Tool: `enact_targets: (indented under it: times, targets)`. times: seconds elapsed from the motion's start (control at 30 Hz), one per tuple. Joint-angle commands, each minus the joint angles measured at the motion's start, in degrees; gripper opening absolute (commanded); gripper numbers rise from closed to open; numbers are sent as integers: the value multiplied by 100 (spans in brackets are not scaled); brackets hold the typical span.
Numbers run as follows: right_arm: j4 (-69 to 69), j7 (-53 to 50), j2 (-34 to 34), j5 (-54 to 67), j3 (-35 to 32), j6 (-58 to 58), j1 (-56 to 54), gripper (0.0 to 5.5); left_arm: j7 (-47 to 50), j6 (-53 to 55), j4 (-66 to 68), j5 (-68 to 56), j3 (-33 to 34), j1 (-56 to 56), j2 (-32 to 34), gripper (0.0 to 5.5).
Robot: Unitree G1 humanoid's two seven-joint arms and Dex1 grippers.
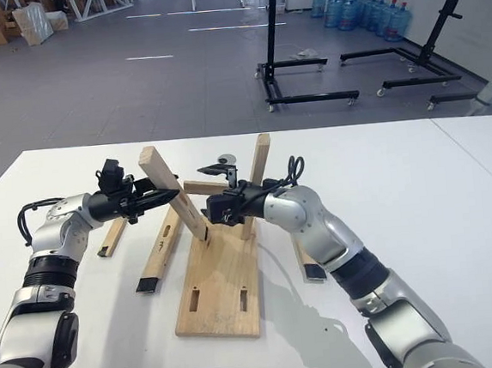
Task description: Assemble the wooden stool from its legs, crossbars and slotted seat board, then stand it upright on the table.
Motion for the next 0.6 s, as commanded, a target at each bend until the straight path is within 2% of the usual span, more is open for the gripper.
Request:
enact_targets:
  times: [0.03,0.5,0.6]
  targets:
    - [-141,-634,193,-662,198,-83,351,458,-26,332,-38,97,-123,206,111,211]
    - [127,-1206,376,-1562,231,92,438,458,11,254,-45,206,-326,218,19,211]
    - [160,-1265,422,-1581,198,92,422,401,4,223,15,224,-342,167,3,211]
